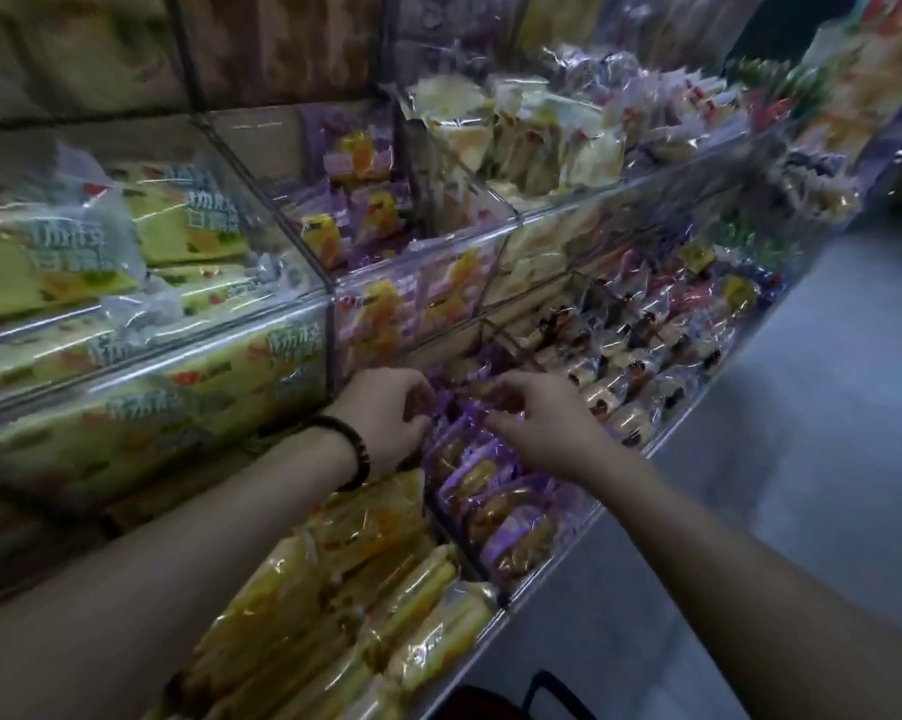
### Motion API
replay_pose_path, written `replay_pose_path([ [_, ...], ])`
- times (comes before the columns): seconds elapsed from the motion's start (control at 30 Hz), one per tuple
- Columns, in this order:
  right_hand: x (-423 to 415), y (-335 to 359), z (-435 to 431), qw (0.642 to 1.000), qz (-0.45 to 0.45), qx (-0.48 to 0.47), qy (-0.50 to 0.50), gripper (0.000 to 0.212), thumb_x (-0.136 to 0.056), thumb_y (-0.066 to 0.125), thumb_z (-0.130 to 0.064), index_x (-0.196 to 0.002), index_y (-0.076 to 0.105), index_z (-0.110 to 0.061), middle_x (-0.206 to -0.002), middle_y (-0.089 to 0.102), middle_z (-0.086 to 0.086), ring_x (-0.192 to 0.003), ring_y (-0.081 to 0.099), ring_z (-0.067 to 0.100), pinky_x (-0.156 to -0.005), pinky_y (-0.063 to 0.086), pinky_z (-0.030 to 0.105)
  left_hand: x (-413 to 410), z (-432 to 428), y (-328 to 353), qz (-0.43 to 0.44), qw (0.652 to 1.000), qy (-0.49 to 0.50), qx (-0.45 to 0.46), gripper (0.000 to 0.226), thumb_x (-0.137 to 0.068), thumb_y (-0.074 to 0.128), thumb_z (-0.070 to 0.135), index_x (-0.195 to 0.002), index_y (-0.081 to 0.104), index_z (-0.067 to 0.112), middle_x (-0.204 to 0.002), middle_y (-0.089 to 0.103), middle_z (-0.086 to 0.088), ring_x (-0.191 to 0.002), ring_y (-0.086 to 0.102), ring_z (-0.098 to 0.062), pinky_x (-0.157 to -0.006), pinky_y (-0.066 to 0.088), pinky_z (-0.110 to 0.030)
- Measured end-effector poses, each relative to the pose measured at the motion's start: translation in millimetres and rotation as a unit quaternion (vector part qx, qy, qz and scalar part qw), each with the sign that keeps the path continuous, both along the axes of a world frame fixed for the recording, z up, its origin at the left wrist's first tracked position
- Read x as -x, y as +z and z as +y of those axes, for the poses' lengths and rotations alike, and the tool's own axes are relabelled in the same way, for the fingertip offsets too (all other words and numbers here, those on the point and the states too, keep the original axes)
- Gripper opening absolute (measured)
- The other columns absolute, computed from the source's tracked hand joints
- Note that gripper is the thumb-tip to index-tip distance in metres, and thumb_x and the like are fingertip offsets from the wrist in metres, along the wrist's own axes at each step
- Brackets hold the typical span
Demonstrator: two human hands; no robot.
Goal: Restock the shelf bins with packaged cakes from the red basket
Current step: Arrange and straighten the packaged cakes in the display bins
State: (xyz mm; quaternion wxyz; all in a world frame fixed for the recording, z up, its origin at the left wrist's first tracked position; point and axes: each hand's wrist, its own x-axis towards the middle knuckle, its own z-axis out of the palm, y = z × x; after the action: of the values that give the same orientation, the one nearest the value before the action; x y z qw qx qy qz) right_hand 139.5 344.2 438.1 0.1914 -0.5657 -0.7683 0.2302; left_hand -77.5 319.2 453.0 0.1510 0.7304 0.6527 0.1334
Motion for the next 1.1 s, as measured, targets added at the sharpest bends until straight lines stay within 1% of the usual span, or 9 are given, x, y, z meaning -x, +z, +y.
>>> replay_pose_path([
  [0.1,-4,18,0,0.999,-0.011,0.034,-0.002,0.026,-0.093,0.076,-0.025,-0.12,0.075,-0.023,-0.108,0.074,-0.008,-0.091,0.065,0.005,-0.07,0.041,0.006,-2,-3,10,-0.008,0.999,0.017,0.03,0.03,-0.094,0.07,0.028,-0.123,0.068,0.02,-0.118,0.071,0.0,-0.109,0.065,-0.02,-0.089,0.051,-0.027],
  [0.23,-20,45,-5,0.997,-0.013,0.074,-0.006,0.035,-0.093,0.076,-0.029,-0.127,0.07,-0.021,-0.111,0.071,-0.006,-0.097,0.065,0.011,-0.088,0.055,0.028,-8,-21,27,-0.003,0.997,0.04,0.072,0.028,-0.093,0.07,0.031,-0.119,0.067,0.022,-0.116,0.071,-0.001,-0.108,0.066,-0.021,-0.09,0.053,-0.031],
  [0.3,-28,55,-5,0.995,0.01,0.103,-0.003,0.036,-0.092,0.078,-0.032,-0.126,0.07,-0.025,-0.111,0.073,-0.006,-0.094,0.07,0.014,-0.085,0.06,0.036,-16,-31,37,0.001,0.994,0.059,0.088,0.026,-0.092,0.07,0.033,-0.117,0.067,0.024,-0.112,0.069,0.002,-0.105,0.065,-0.02,-0.089,0.055,-0.035],
  [0.4,-38,62,-14,0.99,0.065,0.121,0.012,0.035,-0.091,0.078,-0.032,-0.125,0.07,-0.027,-0.102,0.076,-0.007,-0.084,0.073,0.013,-0.081,0.063,0.041,-33,-52,50,-0.007,0.989,0.101,0.108,0.026,-0.091,0.073,0.034,-0.115,0.067,0.026,-0.11,0.068,0.005,-0.102,0.064,-0.016,-0.088,0.054,-0.033],
  [0.53,-56,70,-34,0.981,0.14,0.131,0.006,0.034,-0.092,0.078,-0.031,-0.125,0.071,-0.024,-0.11,0.075,-0.009,-0.099,0.07,0.01,-0.093,0.058,0.035,-54,-80,71,-0.035,0.982,0.155,0.102,0.024,-0.09,0.074,0.037,-0.112,0.069,0.029,-0.108,0.066,0.008,-0.1,0.064,-0.014,-0.088,0.054,-0.033],
  [0.67,-73,92,-42,0.971,0.168,0.171,0.005,0.033,-0.09,0.08,-0.037,-0.12,0.072,-0.024,-0.107,0.073,-0.012,-0.098,0.069,0.008,-0.086,0.059,0.034,-57,-105,101,-0.053,0.972,0.185,0.132,0.025,-0.092,0.073,0.037,-0.115,0.067,0.027,-0.111,0.064,0.008,-0.105,0.062,-0.012,-0.091,0.053,-0.033],
  [0.77,-79,106,-50,0.971,0.168,0.169,0.004,0.03,-0.091,0.079,-0.035,-0.118,0.072,-0.027,-0.103,0.073,-0.013,-0.095,0.07,0.006,-0.084,0.06,0.035,-54,-122,119,-0.055,0.964,0.201,0.164,0.024,-0.095,0.07,0.04,-0.116,0.065,0.033,-0.115,0.065,0.009,-0.108,0.063,-0.013,-0.095,0.055,-0.039],
  [0.97,-69,111,-75,0.977,0.143,0.158,0.009,0.029,-0.092,0.078,-0.031,-0.12,0.072,-0.023,-0.101,0.073,-0.014,-0.095,0.07,0.002,-0.089,0.061,0.035,-48,-136,130,-0.073,0.963,0.201,0.162,0.031,-0.097,0.067,0.039,-0.126,0.066,0.027,-0.121,0.066,0.006,-0.108,0.063,-0.016,-0.096,0.055,-0.04],
  [1.1,-67,112,-63,0.979,0.133,0.154,-0.002,0.025,-0.092,0.077,-0.031,-0.116,0.072,-0.026,-0.099,0.074,-0.014,-0.091,0.072,0.007,-0.082,0.064,0.039,-46,-130,124,-0.066,0.964,0.2,0.165,0.031,-0.098,0.066,0.04,-0.126,0.065,0.027,-0.121,0.067,0.006,-0.107,0.063,-0.015,-0.094,0.055,-0.037],
])
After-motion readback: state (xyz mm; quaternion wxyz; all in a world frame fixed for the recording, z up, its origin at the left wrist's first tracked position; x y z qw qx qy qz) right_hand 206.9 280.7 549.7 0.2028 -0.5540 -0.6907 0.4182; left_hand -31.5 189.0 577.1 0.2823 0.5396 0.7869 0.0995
